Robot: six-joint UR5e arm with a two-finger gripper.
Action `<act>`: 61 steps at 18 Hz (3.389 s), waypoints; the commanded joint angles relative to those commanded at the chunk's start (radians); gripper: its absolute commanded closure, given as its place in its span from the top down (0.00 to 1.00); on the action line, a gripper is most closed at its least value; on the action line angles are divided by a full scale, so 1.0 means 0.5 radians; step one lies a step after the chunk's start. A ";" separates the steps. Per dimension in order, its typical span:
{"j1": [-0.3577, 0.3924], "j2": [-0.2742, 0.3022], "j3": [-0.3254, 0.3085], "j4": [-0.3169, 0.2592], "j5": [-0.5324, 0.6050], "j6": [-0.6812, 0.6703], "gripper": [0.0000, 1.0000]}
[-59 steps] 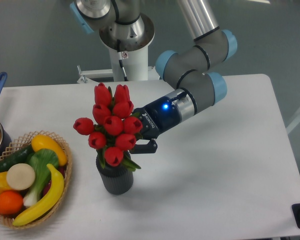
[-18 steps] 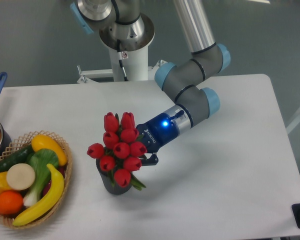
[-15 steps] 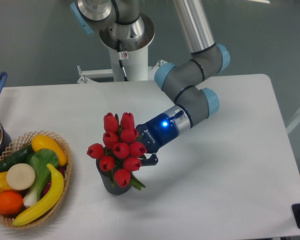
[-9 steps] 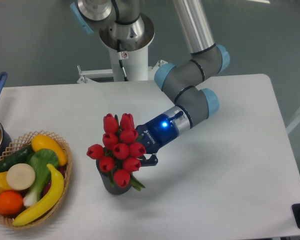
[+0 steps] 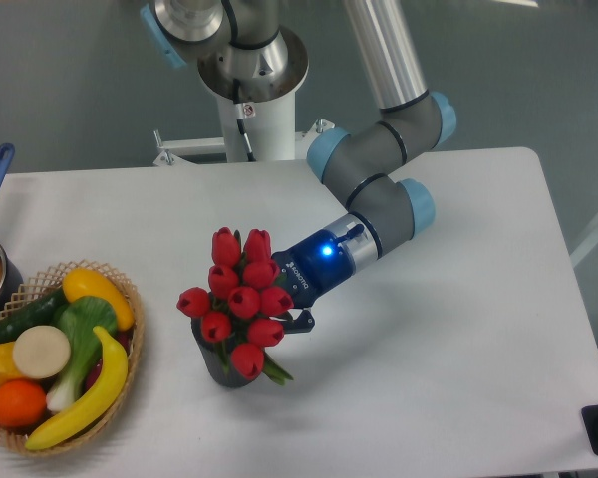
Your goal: Insert the flowers into the vase
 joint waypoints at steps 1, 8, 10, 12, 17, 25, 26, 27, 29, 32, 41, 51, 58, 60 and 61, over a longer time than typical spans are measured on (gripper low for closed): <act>0.000 0.000 0.000 0.000 0.000 0.000 0.34; 0.003 0.000 -0.012 0.000 0.003 0.003 0.41; 0.003 0.003 -0.009 0.000 0.003 0.003 0.41; 0.000 0.003 -0.009 0.003 0.003 0.003 0.46; 0.000 0.000 -0.006 0.003 0.003 0.003 0.52; 0.000 0.000 -0.009 0.006 0.000 0.043 0.64; 0.000 -0.003 -0.024 0.000 0.000 0.134 0.73; 0.000 -0.009 -0.049 0.000 0.000 0.187 0.78; 0.003 -0.009 -0.052 0.000 0.000 0.199 0.82; 0.003 -0.006 -0.052 0.000 0.003 0.202 0.99; 0.012 0.150 -0.067 -0.006 0.337 0.181 1.00; 0.095 0.503 -0.258 -0.009 0.831 0.178 1.00; 0.092 0.589 -0.264 -0.009 1.040 0.138 1.00; 0.092 0.595 -0.255 -0.009 1.058 0.071 1.00; 0.092 0.592 -0.252 -0.009 1.061 0.068 1.00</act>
